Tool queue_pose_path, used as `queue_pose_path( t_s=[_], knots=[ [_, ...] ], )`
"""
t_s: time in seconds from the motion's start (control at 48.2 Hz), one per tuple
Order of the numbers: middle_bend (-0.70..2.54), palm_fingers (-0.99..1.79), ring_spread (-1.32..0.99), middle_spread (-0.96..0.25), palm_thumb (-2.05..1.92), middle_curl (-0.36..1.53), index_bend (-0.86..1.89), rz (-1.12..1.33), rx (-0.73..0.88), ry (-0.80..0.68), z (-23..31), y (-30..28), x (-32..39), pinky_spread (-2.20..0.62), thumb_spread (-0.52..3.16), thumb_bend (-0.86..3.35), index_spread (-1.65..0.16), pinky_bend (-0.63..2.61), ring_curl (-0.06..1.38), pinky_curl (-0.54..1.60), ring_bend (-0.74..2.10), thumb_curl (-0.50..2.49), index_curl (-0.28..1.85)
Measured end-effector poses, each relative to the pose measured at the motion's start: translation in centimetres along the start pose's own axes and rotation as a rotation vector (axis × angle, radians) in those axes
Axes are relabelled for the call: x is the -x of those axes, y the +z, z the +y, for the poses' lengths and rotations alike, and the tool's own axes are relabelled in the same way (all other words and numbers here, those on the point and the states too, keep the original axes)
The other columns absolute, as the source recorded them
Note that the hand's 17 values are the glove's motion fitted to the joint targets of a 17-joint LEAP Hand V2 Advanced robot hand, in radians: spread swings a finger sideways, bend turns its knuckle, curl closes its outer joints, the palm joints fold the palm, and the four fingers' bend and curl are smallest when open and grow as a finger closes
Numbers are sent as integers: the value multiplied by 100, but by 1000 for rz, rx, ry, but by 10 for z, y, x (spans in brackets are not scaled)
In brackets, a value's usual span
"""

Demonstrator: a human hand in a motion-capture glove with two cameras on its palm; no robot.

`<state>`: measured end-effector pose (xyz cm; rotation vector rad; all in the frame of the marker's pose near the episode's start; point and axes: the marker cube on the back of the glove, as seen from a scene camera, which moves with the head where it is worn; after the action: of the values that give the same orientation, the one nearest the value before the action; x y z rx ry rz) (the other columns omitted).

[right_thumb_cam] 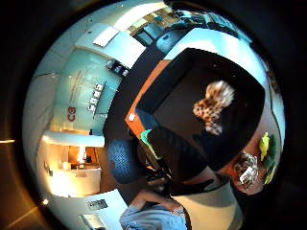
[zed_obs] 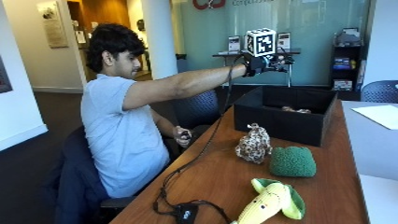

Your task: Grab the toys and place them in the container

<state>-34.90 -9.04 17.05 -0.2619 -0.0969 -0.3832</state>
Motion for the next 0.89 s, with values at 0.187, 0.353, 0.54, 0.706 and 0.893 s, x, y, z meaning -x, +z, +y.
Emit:
queue_pose_path(
  t_s=[0.187, 0.353, 0.54, 0.706, 0.893],
  knots=[
    [9, -22, -2, 0, -8, 34, 17, -7, -43, 90, 36, -27, -64, 1, 128, -6, -32, 90, 27, 43, 18, 26, 44],
    [10, -18, -2, 0, -8, 29, 18, 0, -54, 206, 81, -42, -141, 4, 127, -5, -33, 84, 27, 40, 17, 24, 42],
    [10, -16, -1, 0, -7, 25, 18, -3, -2, 270, 124, -7, -198, 6, 126, -5, -34, 82, 26, 39, 17, 23, 41],
    [12, -18, -2, -1, -8, 23, 14, -66, 116, 324, 146, 67, -208, 7, 125, -6, -34, 81, 26, 38, 17, 22, 38],
    [14, -17, -2, -1, -8, 23, 12, -50, 263, 330, 154, 142, -209, 7, 124, -6, -34, 80, 26, 37, 19, 22, 33]
  ],
)
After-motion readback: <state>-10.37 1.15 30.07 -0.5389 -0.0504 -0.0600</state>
